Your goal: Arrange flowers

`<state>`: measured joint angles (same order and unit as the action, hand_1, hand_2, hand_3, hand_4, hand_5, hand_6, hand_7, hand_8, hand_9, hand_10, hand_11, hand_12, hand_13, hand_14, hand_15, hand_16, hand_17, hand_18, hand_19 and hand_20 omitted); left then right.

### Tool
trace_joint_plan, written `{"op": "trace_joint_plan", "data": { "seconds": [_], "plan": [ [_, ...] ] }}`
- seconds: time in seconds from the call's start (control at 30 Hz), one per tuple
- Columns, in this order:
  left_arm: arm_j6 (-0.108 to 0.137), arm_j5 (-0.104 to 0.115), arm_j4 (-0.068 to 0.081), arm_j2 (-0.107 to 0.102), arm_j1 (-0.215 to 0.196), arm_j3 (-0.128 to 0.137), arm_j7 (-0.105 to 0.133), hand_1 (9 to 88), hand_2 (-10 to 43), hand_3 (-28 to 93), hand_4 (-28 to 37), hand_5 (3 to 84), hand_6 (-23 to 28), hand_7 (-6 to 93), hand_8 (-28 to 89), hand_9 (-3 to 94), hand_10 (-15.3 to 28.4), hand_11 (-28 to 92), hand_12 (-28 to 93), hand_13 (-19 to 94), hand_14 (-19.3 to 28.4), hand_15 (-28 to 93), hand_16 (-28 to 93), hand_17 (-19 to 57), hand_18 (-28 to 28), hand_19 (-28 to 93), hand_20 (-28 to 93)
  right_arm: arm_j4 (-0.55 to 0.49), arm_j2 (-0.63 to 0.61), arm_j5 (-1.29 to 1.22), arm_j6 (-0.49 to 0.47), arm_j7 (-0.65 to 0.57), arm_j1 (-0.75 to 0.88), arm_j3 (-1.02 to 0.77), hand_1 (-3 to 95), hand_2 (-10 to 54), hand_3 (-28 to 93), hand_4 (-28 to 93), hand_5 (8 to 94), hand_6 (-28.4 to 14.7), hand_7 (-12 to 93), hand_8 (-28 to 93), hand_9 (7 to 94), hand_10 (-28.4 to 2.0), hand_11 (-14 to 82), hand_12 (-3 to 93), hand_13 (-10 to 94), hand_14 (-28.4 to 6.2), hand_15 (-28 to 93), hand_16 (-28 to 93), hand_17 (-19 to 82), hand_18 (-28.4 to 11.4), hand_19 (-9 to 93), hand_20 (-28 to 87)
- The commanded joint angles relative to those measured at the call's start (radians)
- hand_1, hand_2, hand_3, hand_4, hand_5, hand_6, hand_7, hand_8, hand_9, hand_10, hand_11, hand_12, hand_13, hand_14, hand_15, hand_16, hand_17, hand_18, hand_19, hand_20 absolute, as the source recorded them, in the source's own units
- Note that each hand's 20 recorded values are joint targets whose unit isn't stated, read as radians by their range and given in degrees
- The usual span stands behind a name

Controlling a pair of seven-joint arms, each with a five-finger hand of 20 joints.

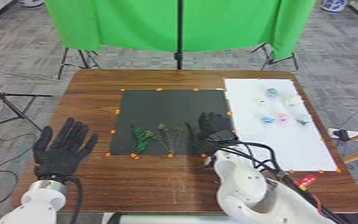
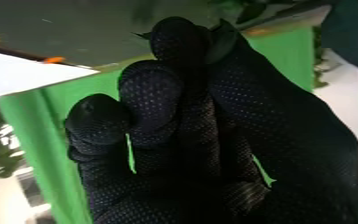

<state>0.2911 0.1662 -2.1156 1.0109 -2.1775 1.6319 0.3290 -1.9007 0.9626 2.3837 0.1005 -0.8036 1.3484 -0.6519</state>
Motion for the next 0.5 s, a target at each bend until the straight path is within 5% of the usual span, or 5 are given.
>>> {"op": "trace_joint_plan", "data": {
  "seconds": [0.03, 0.5],
  "plan": [
    [0.009, 0.004, 0.0, -0.002, -0.016, 0.001, -0.003, 27.6, 8.9, 77, -28.3, 48.3, 7.2, 18.9, -10, 41.8, 15.3, 27, 13, 33, 15.3, 48, -5, -4.4, 14.8, 38, 19, -0.001, -0.007, 0.013, -0.044, -0.042, 0.015, -0.008, 61.4, -9.5, 73, -15, 74.5, -0.8, 43, 21, 86.5, -11.4, 13.3, 47.2, 73, -6.8, 54, 57, 43, -26.6, 89, 42],
    [0.018, 0.01, -0.001, -0.002, -0.016, -0.003, 0.001, 27.6, 9.5, 77, -28.3, 48.3, 7.1, 19.1, -10, 41.8, 15.3, 28, 13, 33, 15.4, 49, -5, -4.4, 14.8, 38, 19, -0.036, -0.012, 0.023, -0.041, -0.045, 0.027, -0.011, 54.9, -9.5, 72, -22, 66.1, -3.6, 40, 19, 79.4, -15.3, 14.5, 36.1, 70, -8.8, 55, 48, 41, -27.9, 92, 37]
  ]
}}
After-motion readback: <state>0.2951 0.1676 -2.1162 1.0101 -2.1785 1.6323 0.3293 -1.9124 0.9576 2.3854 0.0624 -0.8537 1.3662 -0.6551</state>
